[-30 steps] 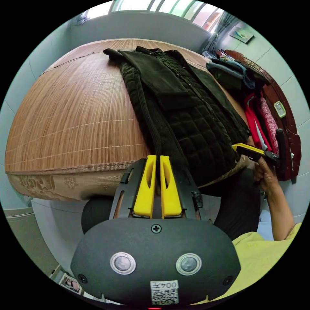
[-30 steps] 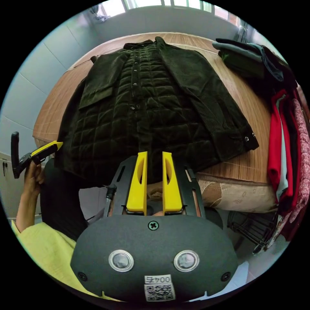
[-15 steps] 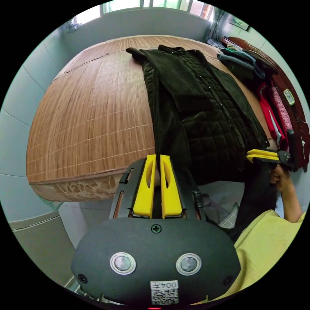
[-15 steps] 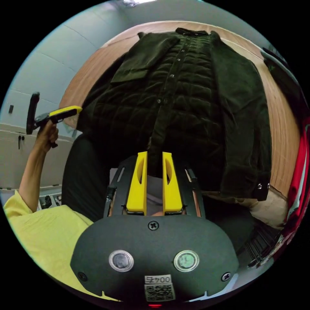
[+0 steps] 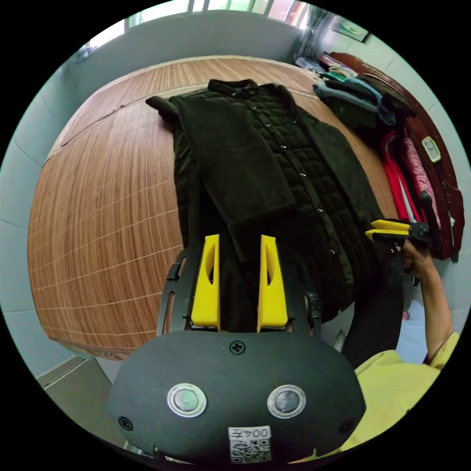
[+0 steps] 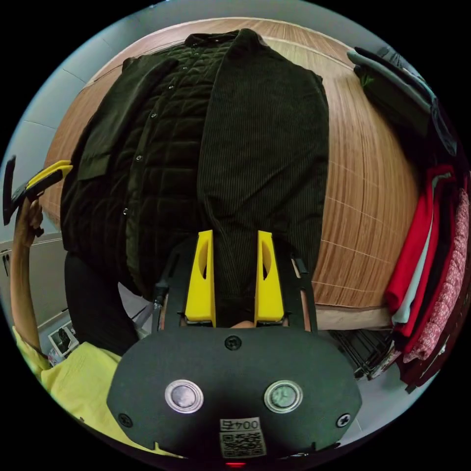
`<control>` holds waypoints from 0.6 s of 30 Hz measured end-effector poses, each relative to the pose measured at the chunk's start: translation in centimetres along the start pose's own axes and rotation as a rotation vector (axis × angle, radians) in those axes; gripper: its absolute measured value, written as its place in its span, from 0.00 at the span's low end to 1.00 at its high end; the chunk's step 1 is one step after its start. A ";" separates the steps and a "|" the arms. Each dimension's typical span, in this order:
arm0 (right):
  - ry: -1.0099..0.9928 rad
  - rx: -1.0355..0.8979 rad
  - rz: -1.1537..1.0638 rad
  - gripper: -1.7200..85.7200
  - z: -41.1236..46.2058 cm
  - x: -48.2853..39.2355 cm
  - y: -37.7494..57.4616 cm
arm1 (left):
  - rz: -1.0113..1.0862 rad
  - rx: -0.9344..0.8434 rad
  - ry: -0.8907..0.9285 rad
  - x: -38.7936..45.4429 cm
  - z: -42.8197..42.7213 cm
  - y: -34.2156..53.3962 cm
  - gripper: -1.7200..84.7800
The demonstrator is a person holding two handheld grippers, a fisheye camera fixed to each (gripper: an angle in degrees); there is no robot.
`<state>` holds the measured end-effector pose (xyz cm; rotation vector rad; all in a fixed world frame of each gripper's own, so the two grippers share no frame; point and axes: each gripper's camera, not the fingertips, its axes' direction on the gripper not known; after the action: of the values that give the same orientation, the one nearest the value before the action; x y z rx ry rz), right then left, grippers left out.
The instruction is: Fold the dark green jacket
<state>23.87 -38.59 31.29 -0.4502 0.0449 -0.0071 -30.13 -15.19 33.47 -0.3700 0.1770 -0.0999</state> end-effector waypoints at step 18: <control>0.050 -0.127 -0.056 0.17 2.6 -0.9 -8.0 | -0.009 -0.014 -0.102 4.8 2.7 -0.8 0.11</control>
<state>23.10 -44.68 37.12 -0.5782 0.0821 -0.0712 -24.93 -15.64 35.51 -0.3886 0.0752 -0.0890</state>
